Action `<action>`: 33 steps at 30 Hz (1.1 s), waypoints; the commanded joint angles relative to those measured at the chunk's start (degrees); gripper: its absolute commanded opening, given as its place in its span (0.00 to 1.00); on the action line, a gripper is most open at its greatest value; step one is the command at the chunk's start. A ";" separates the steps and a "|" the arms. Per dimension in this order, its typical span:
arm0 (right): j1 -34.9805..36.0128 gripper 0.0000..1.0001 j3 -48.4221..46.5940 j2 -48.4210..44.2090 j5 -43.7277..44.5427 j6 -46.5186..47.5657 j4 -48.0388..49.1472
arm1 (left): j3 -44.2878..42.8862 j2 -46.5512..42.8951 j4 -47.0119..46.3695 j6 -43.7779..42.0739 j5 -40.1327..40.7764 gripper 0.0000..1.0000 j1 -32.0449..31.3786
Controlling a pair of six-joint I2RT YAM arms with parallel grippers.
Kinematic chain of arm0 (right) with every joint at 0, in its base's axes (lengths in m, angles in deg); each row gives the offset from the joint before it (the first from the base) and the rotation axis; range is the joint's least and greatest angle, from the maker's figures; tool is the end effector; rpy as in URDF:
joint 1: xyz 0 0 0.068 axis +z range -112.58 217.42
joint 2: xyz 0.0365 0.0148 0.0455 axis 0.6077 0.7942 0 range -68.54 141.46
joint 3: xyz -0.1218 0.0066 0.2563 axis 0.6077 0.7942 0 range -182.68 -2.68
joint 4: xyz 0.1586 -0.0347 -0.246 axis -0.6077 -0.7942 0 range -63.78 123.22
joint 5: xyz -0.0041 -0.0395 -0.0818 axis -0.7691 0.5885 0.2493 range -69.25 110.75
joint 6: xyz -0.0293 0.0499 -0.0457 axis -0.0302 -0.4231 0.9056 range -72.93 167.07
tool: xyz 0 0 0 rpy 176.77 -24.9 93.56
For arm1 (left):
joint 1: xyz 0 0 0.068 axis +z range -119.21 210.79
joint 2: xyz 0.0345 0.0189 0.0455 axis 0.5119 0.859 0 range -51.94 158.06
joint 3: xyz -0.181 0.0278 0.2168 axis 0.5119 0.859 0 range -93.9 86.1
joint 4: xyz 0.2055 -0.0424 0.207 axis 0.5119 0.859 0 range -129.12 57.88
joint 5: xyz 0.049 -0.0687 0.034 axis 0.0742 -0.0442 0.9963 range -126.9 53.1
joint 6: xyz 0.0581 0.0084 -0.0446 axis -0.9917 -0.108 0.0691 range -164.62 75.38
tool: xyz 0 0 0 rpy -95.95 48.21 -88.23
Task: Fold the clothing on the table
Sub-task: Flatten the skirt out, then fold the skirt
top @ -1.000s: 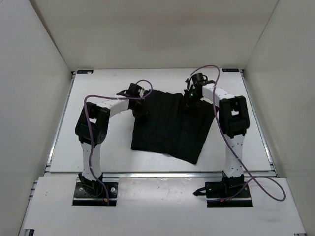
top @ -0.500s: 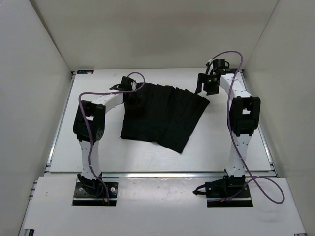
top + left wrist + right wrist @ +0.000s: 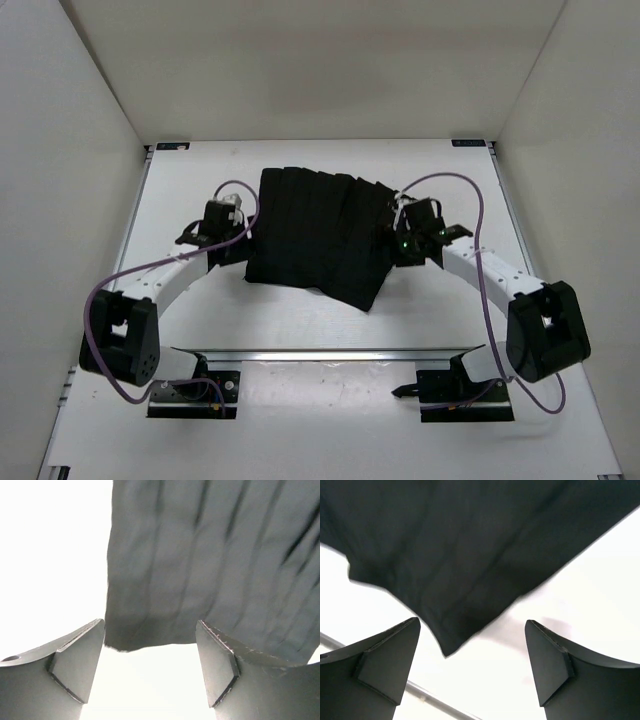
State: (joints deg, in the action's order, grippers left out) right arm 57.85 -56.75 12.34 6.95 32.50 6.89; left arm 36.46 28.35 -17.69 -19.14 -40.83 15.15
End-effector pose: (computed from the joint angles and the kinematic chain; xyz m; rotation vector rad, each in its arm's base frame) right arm 0.3077 0.1304 0.2055 -0.2324 2.5359 0.5487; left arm 0.3152 -0.0927 0.1868 -0.1863 2.5114 -0.3847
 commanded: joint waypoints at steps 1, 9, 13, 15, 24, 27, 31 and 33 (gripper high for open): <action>3.82 0.83 7.71 -4.76 -0.42 -6.95 5.05 | 7.10 -5.39 -2.71 4.31 0.06 0.84 0.34; 4.45 0.79 23.81 -15.22 -5.00 -20.05 15.50 | 17.12 -10.24 -10.26 8.18 -5.65 0.80 2.37; 4.18 0.76 25.50 -15.84 -6.24 -22.87 19.03 | 19.06 -10.15 -13.86 9.77 -7.06 0.79 2.63; 5.85 0.75 26.20 -14.97 -7.37 -23.92 19.56 | 20.02 -10.51 -15.09 10.29 -6.89 0.79 3.16; 11.83 0.71 31.56 -12.77 -6.49 -32.97 25.00 | 20.47 -7.26 -19.58 10.56 -7.23 0.75 4.12; 12.01 0.69 32.27 -12.32 -5.28 -33.77 25.01 | 19.77 -6.12 -19.24 10.12 -7.85 0.75 3.51; 11.22 0.59 32.62 -11.28 -4.04 -34.65 25.45 | 20.20 -5.67 -18.97 9.86 -7.41 0.75 3.68; 10.78 0.53 32.27 -10.05 -3.60 -34.56 25.80 | 20.20 -5.67 -18.97 9.77 -7.33 0.75 3.60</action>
State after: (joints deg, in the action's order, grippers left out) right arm 69.17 -25.14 0.50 0.74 -1.00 32.09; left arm 57.29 22.89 -35.33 -8.83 -47.25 18.96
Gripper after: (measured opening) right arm 0.551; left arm 0.754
